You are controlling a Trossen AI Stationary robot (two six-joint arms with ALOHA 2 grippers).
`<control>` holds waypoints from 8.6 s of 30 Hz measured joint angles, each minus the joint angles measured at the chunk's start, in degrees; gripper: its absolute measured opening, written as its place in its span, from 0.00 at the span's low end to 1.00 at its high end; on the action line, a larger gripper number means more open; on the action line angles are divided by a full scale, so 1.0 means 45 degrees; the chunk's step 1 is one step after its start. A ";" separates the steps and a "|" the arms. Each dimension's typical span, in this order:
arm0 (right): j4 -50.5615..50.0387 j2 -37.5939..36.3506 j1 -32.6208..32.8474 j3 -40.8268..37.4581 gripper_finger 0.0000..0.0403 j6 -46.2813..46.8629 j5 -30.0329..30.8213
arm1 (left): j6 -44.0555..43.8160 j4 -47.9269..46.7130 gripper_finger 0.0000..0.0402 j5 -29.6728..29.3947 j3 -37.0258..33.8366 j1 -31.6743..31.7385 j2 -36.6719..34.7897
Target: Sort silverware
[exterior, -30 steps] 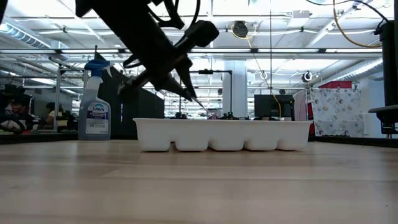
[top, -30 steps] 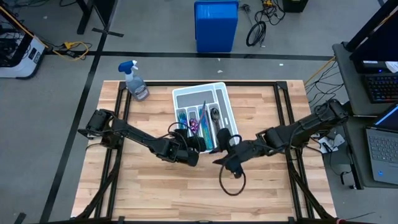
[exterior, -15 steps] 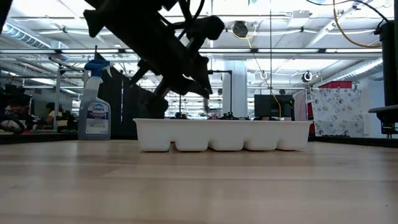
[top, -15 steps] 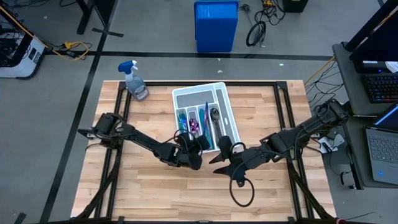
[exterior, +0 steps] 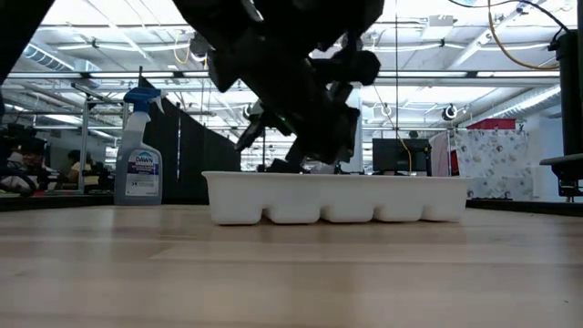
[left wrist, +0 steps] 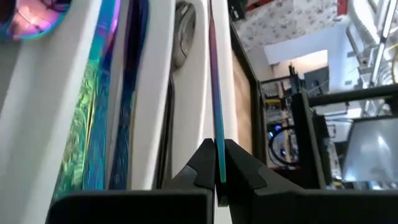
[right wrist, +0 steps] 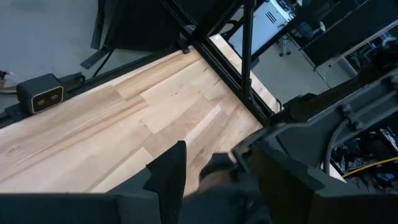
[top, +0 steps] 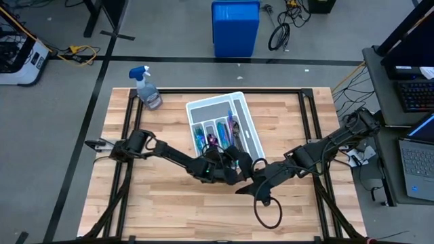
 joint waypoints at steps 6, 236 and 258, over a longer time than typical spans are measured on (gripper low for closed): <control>-0.0198 0.0000 -0.0003 -0.0005 0.41 -0.0208 0.0000 | 0.1512 -0.0698 0.00 -0.0320 0.0739 0.0071 -0.0052; 0.5292 -1.4833 -0.5267 -1.5552 0.00 0.8535 -0.0208 | 2.4263 -0.0640 0.00 1.5025 -1.7438 0.4973 -2.7814; 0.4374 -1.6627 -0.2676 -1.5552 0.00 0.7285 0.3104 | 2.4249 -0.0634 0.00 1.5108 -1.7414 0.4972 -2.7814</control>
